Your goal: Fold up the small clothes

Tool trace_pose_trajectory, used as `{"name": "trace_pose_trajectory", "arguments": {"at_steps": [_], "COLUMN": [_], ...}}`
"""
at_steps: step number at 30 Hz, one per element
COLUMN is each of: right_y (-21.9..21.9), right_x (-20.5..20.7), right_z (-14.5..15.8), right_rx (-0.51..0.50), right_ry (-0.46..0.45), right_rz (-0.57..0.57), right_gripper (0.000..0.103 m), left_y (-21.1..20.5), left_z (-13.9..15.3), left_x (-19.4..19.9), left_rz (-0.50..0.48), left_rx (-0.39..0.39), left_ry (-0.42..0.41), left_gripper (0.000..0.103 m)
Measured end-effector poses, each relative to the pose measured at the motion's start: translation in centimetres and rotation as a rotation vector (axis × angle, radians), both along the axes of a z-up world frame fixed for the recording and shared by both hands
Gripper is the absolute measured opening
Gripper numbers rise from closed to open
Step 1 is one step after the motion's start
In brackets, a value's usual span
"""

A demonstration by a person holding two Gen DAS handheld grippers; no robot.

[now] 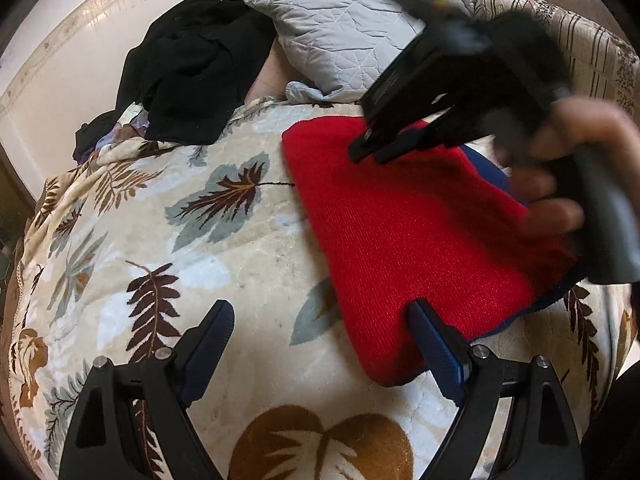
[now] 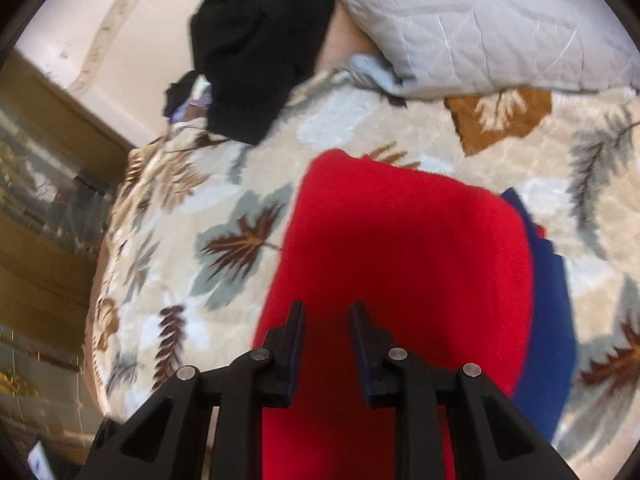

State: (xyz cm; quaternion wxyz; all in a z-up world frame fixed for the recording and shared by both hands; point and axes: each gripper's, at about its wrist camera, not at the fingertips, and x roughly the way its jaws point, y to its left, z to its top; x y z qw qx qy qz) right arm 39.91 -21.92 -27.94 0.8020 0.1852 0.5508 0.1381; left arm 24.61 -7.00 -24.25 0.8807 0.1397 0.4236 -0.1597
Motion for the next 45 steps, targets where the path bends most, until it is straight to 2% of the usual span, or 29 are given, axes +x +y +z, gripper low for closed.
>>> {"name": "trace_pose_trajectory", "arguments": {"at_steps": [3,9,12,16,18,20,22,23,25,27,29,32,34,35,37,38,45], "right_y": [-0.2,-0.8,-2.3,-4.8,-6.1,-7.1,-7.4,-7.6,-8.1,-8.4,-8.8,-8.4,-7.8,-7.3,-6.7,-6.5,-6.6], "right_x": [0.5,-0.9,-2.5,-4.8,-5.8,-6.2,-6.3,-6.5,-7.3,-7.9,-9.0,-10.1,-10.1,-9.8,-9.8,-9.7,-9.6], "right_z": [-1.4,0.8,2.3,3.7,3.8,2.9,0.8,-0.1,-0.1,0.7,1.8,2.0,0.8,-0.3,-0.5,-0.3,-0.4], "right_rx": [0.027,-0.004,-0.004,-0.058,-0.076,-0.080,-0.079,-0.071,-0.044,-0.033,-0.019,-0.001,-0.015,-0.031,-0.030,-0.031,0.002], "right_ry": [-0.026,-0.035,-0.064,-0.087,-0.092,-0.065,0.024,0.055,0.027,0.028,-0.020,-0.031,0.012,0.046,0.016,0.015,0.011], "right_rz": [-0.011,-0.009,-0.033,-0.073,-0.102,-0.116,-0.105,-0.099,-0.116,-0.122,-0.131,-0.119,-0.095,-0.075,-0.062,-0.053,-0.046], "right_gripper": [0.027,0.027,0.027,0.027,0.027,0.028,0.028,0.028,0.028,0.028,0.028,0.029,0.035,0.045,0.049,0.055,0.057], "left_y": [0.1,0.2,0.8,3.0,3.5,3.1,1.6,1.0,0.5,0.3,0.6,0.9,0.3,-0.1,-0.2,-0.2,0.2], "left_z": [0.0,0.2,1.2,3.4,3.3,2.2,0.1,-0.6,-0.2,0.2,0.6,1.0,0.5,-0.1,-0.2,-0.2,-0.5], "left_x": [0.0,0.1,0.3,0.4,1.1,1.9,2.7,2.7,2.5,2.4,2.2,2.0,2.2,2.3,2.6,2.7,2.9], "left_rz": [-0.001,0.002,0.031,0.105,0.137,0.151,0.125,0.126,0.130,0.122,0.131,0.132,0.115,0.111,0.114,0.113,0.110], "left_rx": [0.000,-0.006,-0.040,-0.128,-0.141,-0.112,-0.033,-0.002,0.013,0.018,-0.004,-0.027,-0.005,0.015,0.021,0.022,0.003], "left_ry": [-0.003,0.004,0.007,-0.056,-0.040,-0.003,0.067,0.064,0.016,0.007,-0.010,-0.030,-0.008,-0.003,-0.020,-0.016,-0.008], "left_gripper": [0.090,0.089,0.089,0.089,0.089,0.089,0.089,0.089,0.089,0.089,0.089,0.089,0.089,0.089,0.089,0.089,0.089]}}
